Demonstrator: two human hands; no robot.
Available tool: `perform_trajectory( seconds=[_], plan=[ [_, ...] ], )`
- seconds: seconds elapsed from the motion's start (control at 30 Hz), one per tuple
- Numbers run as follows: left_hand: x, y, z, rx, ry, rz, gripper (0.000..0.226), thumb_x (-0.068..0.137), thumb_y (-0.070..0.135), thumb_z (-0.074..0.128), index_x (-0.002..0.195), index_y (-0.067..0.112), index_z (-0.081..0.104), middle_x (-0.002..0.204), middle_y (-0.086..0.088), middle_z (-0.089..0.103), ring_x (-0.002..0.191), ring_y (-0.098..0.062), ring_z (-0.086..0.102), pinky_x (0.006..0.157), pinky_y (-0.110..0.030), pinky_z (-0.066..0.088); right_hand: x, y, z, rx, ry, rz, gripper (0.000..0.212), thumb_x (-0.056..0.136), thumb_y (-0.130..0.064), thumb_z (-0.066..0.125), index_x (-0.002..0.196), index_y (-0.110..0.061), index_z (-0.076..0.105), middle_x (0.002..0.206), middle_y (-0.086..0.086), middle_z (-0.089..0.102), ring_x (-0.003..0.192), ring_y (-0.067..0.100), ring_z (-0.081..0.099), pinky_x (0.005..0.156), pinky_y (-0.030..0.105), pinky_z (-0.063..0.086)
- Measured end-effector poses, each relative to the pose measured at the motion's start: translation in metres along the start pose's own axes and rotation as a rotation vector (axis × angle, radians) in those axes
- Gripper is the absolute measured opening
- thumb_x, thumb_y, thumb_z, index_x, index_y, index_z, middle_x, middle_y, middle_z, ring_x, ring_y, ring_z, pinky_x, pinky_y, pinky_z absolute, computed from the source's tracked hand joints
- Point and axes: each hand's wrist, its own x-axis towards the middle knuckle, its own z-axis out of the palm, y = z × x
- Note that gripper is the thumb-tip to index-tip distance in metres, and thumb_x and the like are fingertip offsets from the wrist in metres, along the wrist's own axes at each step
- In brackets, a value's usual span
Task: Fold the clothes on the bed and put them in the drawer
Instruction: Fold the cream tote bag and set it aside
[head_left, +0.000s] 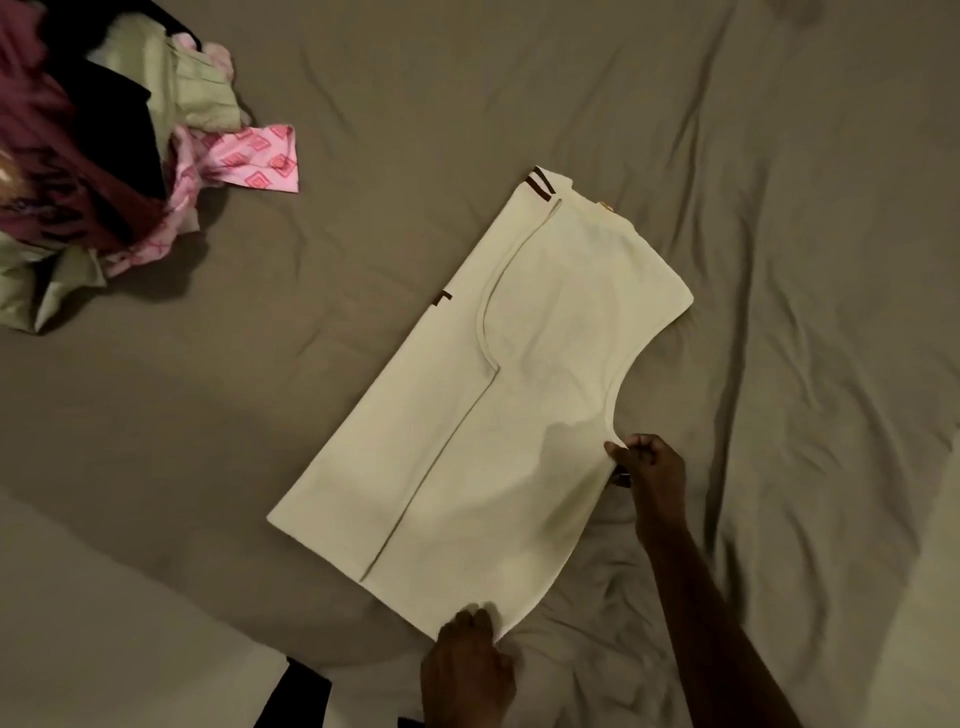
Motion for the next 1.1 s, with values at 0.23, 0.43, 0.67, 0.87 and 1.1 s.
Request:
perform_trajectory(
  seconds=[0.23, 0.43, 0.67, 0.87, 1.1],
  plan=[
    [0.013, -0.063, -0.078, -0.259, 0.321, -0.222, 0.009, 0.075, 0.029, 0.062, 0.082, 0.028, 0.068, 0.074, 0.007, 0.067, 0.072, -0.022, 0.068, 0.060, -0.030, 0.047, -0.006, -0.052, 0.079, 0.166, -0.182, -0.077, 0.016, 0.086, 0.005, 0.075, 0.098, 0.002, 0.064, 0.073, 0.014, 0.068, 0.059, 0.019, 0.063, 0.058, 0.028, 0.053],
    [0.042, -0.114, -0.090, -0.361, 0.369, -0.307, 0.018, 0.084, 0.019, 0.076, 0.101, 0.021, 0.071, 0.081, 0.009, 0.071, 0.083, -0.022, 0.069, 0.073, -0.033, 0.053, 0.008, -0.035, 0.123, -0.264, -0.244, -0.277, 0.045, 0.079, -0.004, 0.059, 0.119, -0.022, 0.069, 0.098, -0.002, 0.075, 0.083, 0.012, 0.070, 0.079, 0.031, 0.056],
    [0.049, -0.132, -0.083, -0.430, 0.401, -0.216, 0.019, 0.087, 0.038, 0.079, 0.077, 0.029, 0.066, 0.064, 0.013, 0.063, 0.065, -0.007, 0.063, 0.063, -0.036, 0.055, 0.013, -0.005, 0.109, -0.665, -0.082, -0.541, 0.048, 0.093, -0.017, 0.071, 0.139, -0.016, 0.058, 0.125, 0.006, 0.050, 0.086, 0.018, 0.060, 0.080, 0.031, 0.050],
    [0.053, -0.146, -0.080, -0.520, 0.330, -0.264, 0.022, 0.084, 0.031, 0.083, 0.070, 0.023, 0.067, 0.063, 0.010, 0.065, 0.062, -0.011, 0.065, 0.066, -0.038, 0.057, 0.040, -0.032, 0.122, -0.655, -0.100, -0.548, 0.013, 0.095, -0.012, 0.069, 0.107, -0.010, 0.071, 0.119, 0.014, 0.050, 0.100, 0.022, 0.060, 0.079, 0.026, 0.043],
    [0.056, -0.138, -0.089, -0.456, 0.313, -0.347, 0.027, 0.075, 0.038, 0.088, 0.082, 0.033, 0.063, 0.067, 0.013, 0.065, 0.070, -0.012, 0.067, 0.067, -0.032, 0.053, 0.041, -0.023, 0.137, -0.657, -0.168, -0.627, 0.026, 0.091, -0.002, 0.068, 0.115, -0.009, 0.063, 0.123, 0.008, 0.048, 0.094, 0.017, 0.058, 0.078, 0.032, 0.050]
  ],
)
